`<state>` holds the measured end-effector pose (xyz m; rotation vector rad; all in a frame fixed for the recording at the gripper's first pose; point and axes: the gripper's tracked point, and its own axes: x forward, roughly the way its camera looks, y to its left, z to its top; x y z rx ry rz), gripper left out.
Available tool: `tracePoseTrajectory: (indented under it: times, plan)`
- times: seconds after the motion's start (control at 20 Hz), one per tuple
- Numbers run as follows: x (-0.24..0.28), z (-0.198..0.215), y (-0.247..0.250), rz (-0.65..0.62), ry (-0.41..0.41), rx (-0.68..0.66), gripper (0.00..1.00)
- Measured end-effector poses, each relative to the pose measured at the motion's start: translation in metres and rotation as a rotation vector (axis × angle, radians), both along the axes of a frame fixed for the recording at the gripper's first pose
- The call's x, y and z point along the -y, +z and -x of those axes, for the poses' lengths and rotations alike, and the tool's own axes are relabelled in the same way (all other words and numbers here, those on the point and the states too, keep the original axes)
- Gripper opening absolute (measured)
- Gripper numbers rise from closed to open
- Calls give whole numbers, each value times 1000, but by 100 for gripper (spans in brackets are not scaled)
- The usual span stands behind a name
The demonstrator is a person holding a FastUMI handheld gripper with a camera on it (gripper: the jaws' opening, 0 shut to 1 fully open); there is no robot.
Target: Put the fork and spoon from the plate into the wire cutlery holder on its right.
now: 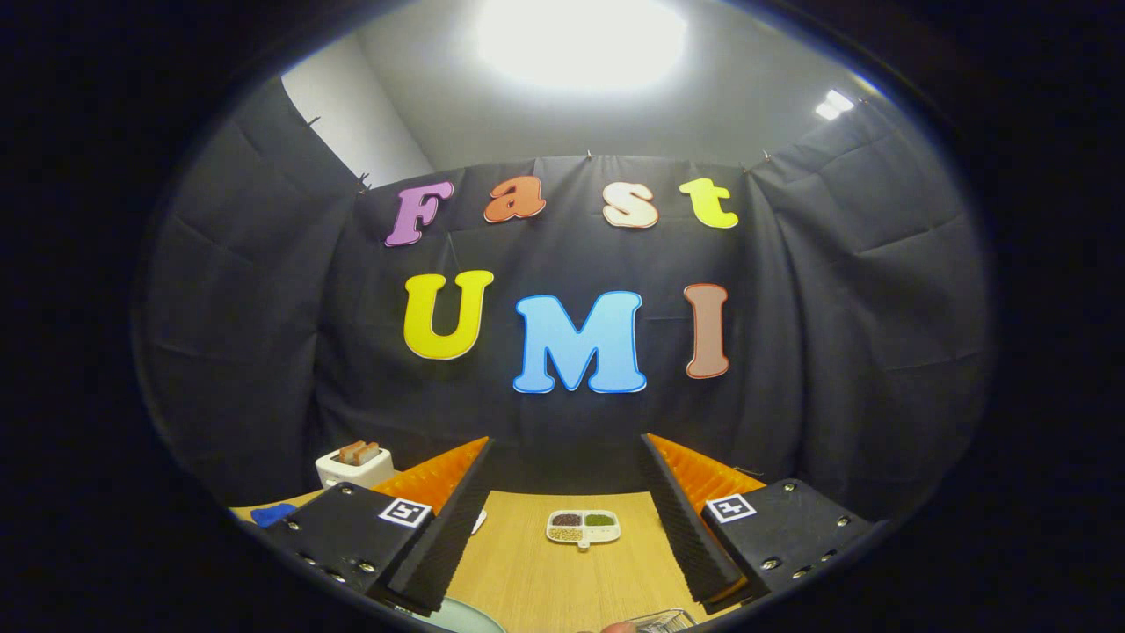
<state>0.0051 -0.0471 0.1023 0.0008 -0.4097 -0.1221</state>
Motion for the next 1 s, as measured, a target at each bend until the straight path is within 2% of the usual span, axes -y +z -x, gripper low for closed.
tracePoseTrajectory:
  times: [0.6, 1.0]
  plan:
    - [-81, -24, -11, 17, 206, -53, 98]
    - [-123, -32, -27, 45, 296, -113, 98]
